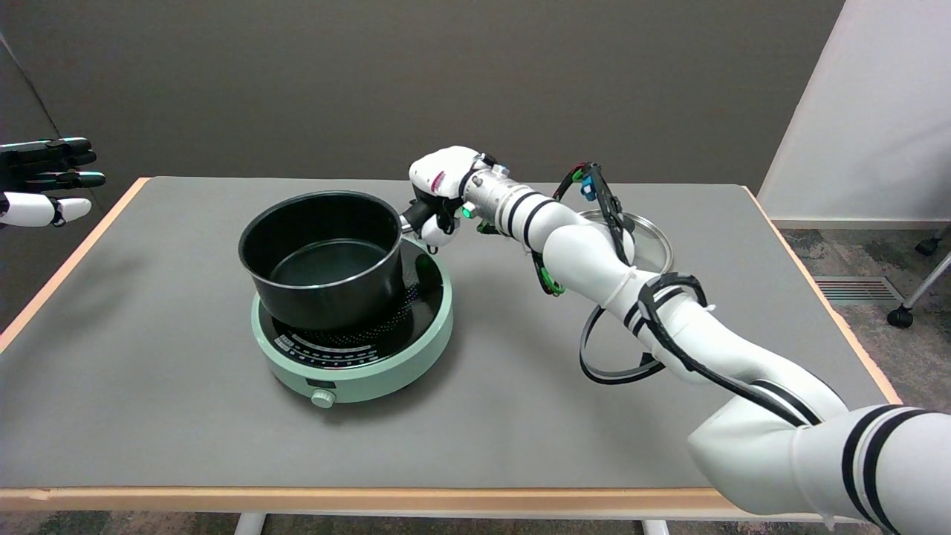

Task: Place the pot onto the induction cooker.

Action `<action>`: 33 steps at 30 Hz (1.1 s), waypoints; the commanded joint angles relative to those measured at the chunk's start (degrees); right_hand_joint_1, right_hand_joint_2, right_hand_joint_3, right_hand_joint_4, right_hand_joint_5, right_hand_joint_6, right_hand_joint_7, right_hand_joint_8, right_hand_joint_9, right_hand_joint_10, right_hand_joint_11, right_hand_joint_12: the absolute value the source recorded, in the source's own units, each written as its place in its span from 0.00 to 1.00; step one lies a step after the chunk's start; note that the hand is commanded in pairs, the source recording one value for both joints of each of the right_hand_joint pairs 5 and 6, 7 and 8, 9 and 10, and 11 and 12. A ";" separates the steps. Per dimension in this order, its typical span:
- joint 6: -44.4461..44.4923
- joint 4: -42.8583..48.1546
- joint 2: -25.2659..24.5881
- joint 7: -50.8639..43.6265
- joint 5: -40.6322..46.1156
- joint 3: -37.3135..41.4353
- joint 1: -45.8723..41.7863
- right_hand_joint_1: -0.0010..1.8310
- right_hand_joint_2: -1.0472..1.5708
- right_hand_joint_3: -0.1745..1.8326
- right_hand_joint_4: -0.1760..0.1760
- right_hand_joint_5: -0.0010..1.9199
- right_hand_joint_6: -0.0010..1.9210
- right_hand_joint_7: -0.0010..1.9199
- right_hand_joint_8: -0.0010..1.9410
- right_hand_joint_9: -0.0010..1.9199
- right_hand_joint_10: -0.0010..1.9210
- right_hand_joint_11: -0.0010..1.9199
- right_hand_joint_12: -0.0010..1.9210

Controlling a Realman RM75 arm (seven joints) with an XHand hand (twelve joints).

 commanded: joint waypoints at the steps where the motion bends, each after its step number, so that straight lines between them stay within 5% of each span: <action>1: 0.77 3.84 1.18 -0.33 -0.55 0.51 -3.05 0.52 0.88 0.45 0.28 0.95 0.95 0.95 0.94 0.95 0.95 0.95 0.95; 24: 1.04 3.49 1.66 -0.11 0.31 0.31 -3.07 0.52 0.87 0.45 0.26 0.91 0.91 0.91 0.90 0.91 0.91 0.91 0.91; 33: 1.76 4.22 4.08 -0.28 8.32 -2.52 -2.16 0.52 0.86 0.47 0.26 0.91 0.91 0.91 0.90 0.91 0.91 0.91 0.91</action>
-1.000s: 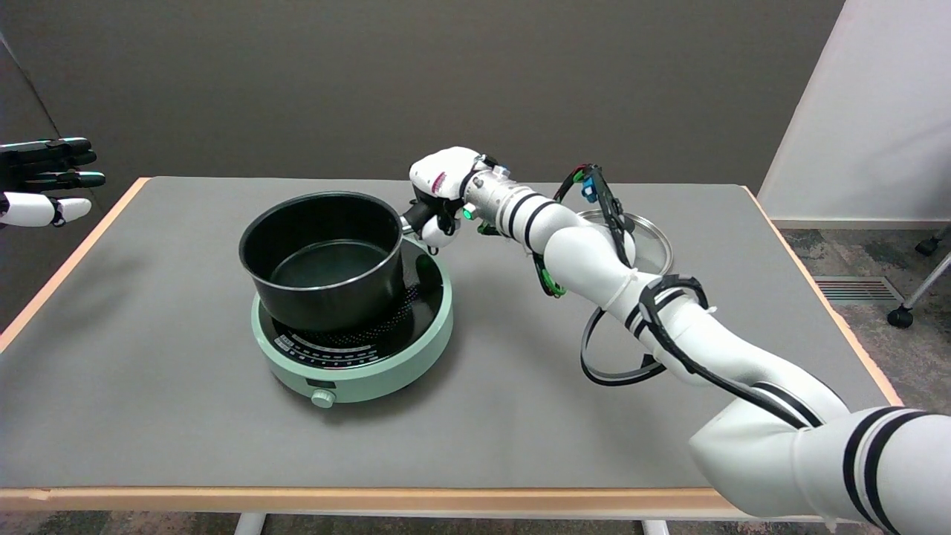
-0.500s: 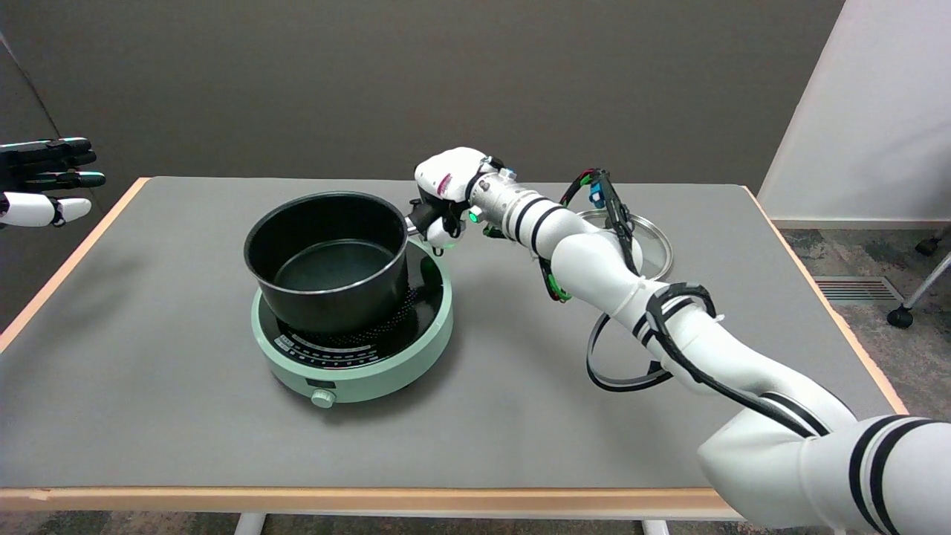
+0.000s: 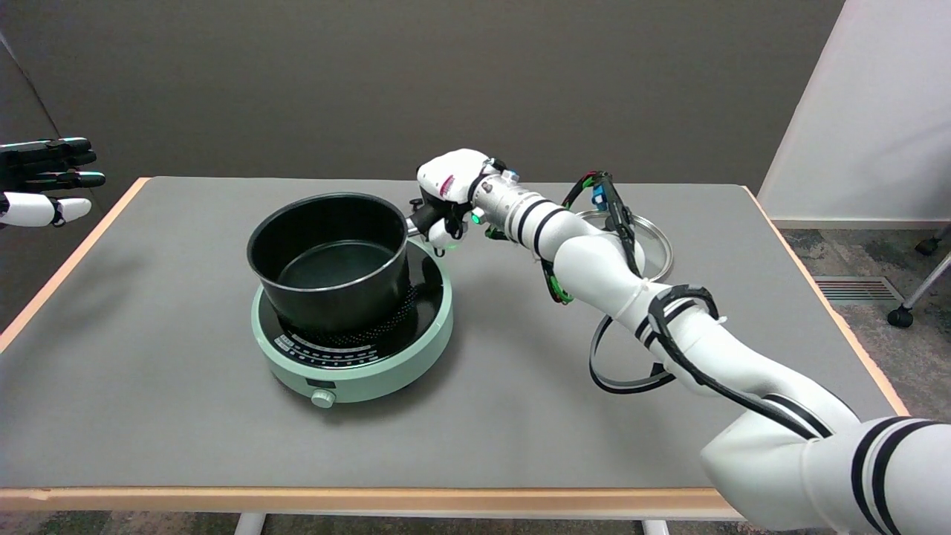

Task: Place the pot onto the induction cooker.

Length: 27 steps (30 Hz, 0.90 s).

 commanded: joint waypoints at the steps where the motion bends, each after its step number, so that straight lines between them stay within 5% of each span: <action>1: 0.72 0.77 2.75 -0.12 8.37 -3.05 0.86 0.52 0.86 0.47 0.26 0.91 0.91 0.91 0.90 0.91 0.91 0.91 0.91; 27: 0.72 4.04 4.56 -0.12 8.41 -3.05 -2.12 0.52 0.86 0.48 0.26 0.91 0.91 0.91 0.90 0.91 0.91 0.91 0.91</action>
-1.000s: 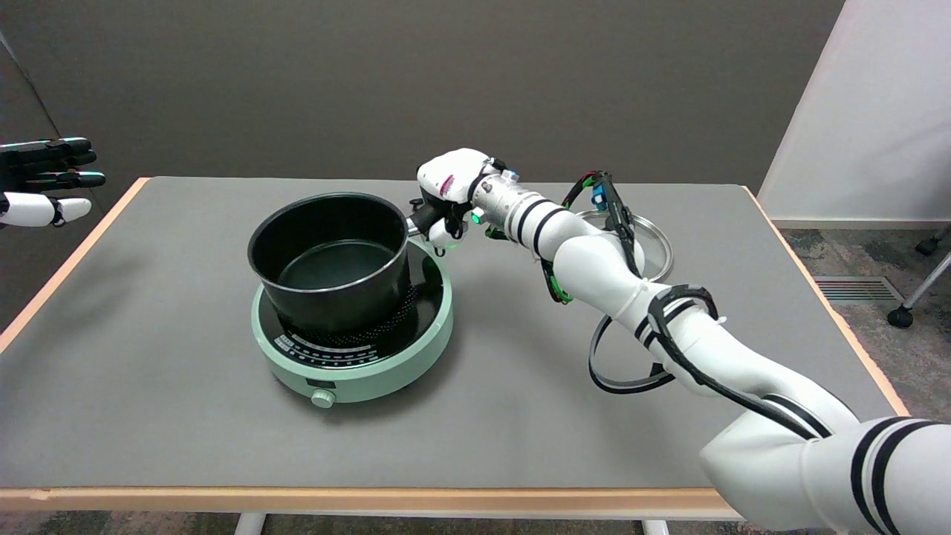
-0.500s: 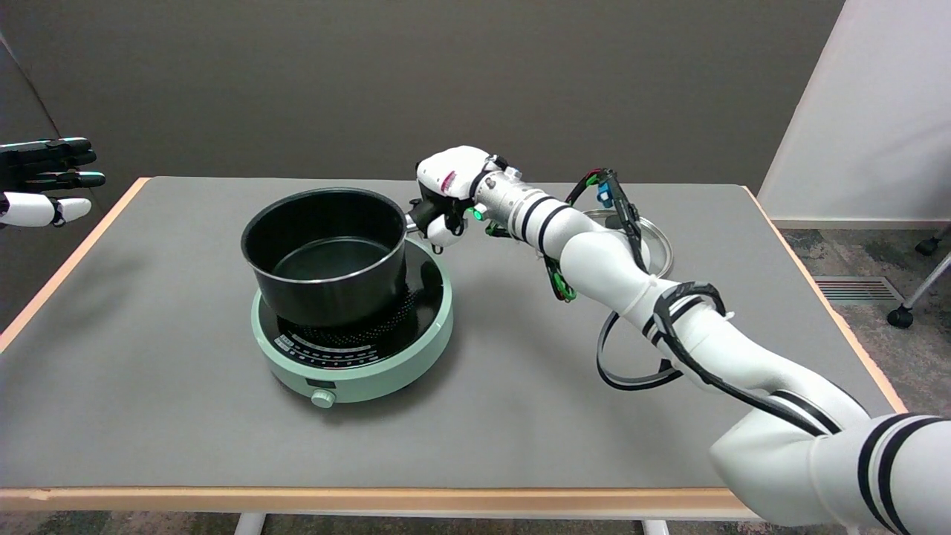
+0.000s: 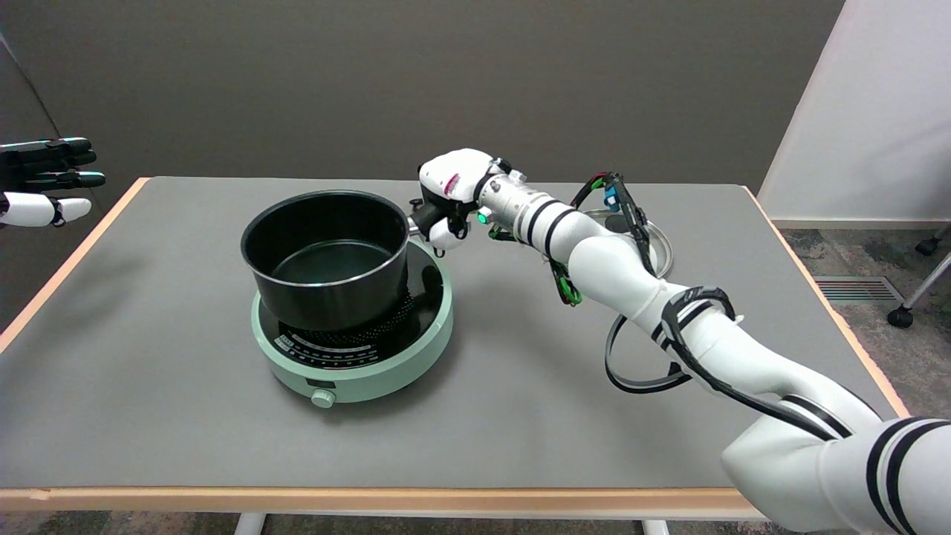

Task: Place the pot onto the induction cooker.

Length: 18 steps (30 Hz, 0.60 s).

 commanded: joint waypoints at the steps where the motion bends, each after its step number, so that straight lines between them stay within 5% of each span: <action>1: 0.38 0.62 0.99 -0.06 0.72 -0.39 -1.09 0.52 0.86 0.48 0.26 0.91 0.91 0.91 0.90 0.91 0.91 0.91 0.91; 18: 4.33 -1.32 -0.11 -0.06 -1.35 -0.47 -2.66 0.52 0.86 0.48 0.26 0.91 0.91 0.91 0.90 0.91 0.91 0.91 0.91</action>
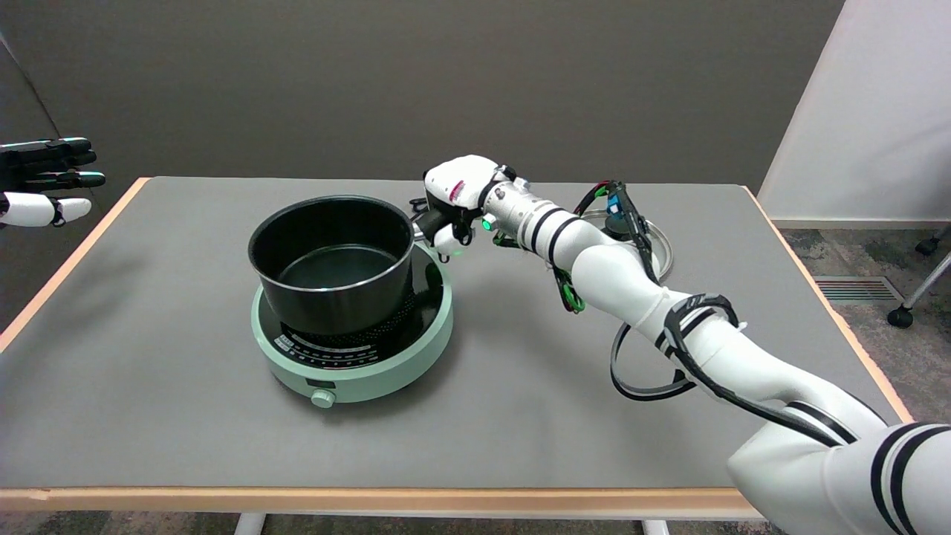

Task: Place the pot onto the induction cooker.

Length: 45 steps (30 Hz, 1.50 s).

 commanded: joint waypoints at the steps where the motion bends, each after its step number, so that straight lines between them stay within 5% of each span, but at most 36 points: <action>1: 3.00 -1.53 -0.86 0.00 -1.99 -0.14 -1.46 0.52 0.86 0.48 0.26 0.91 0.91 0.91 0.90 0.91 0.91 0.91 0.91; 12: 5.00 -1.95 -1.58 0.00 -3.79 -0.14 -2.66 0.52 0.86 0.48 0.26 0.91 0.91 0.91 0.90 0.91 0.91 0.91 0.91; 14: 4.91 3.23 -2.64 -0.67 -4.64 -5.18 -1.24 0.52 0.86 0.48 0.26 0.91 0.91 0.91 0.90 0.91 0.91 0.91 0.91; 18: 5.79 -1.24 -1.75 0.00 -4.68 -0.14 -3.34 0.52 0.85 0.49 0.26 0.91 0.91 0.91 0.90 0.91 0.91 0.91 0.91; 22: 5.44 0.46 -1.67 0.00 -7.35 -0.14 -3.59 0.52 0.83 0.47 0.26 0.76 0.76 0.76 0.75 0.76 0.76 0.76 0.76; 23: 5.32 0.86 -1.64 0.00 -7.68 -0.14 -3.67 0.51 0.80 0.48 0.30 0.70 0.70 0.70 0.69 0.70 0.70 0.70 0.70; 24: 5.16 1.48 -1.56 0.00 -8.00 -0.11 -3.71 0.50 0.76 0.51 0.45 0.62 0.62 0.62 0.62 0.62 0.62 0.62 0.62; 26: 4.95 2.26 -1.45 0.00 -8.27 -0.03 -3.83 0.50 0.67 0.57 0.50 0.55 0.55 0.55 0.54 0.55 0.55 0.55 0.55; 27: 4.88 2.54 -1.35 0.00 -8.27 0.05 -3.94 0.50 0.65 0.59 0.81 0.52 0.52 0.52 0.52 0.52 0.52 0.52 0.52; 28: 4.83 2.72 -1.35 0.00 -8.27 0.10 -4.03 0.50 0.63 0.61 1.00 0.51 0.51 0.51 0.50 0.51 0.51 0.51 0.51; 38: 1.96 5.40 -1.08 0.00 -10.87 0.34 -4.27 0.52 0.42 0.83 1.00 0.29 0.29 0.29 0.29 0.29 0.29 0.29 0.29; 39: 1.62 5.74 -1.00 0.00 -11.10 0.34 -4.27 0.52 0.38 0.84 0.67 0.24 0.24 0.24 0.24 0.24 0.24 0.24 0.24; 40: 1.47 6.04 -0.89 0.00 -11.15 0.34 -4.27 0.53 0.36 0.85 0.56 0.21 0.21 0.21 0.21 0.21 0.21 0.21 0.21; 45: 1.39 7.70 -0.40 0.00 -11.63 0.29 -4.27 0.55 0.27 0.84 0.54 0.08 0.08 0.08 0.08 0.08 0.08 0.08 0.08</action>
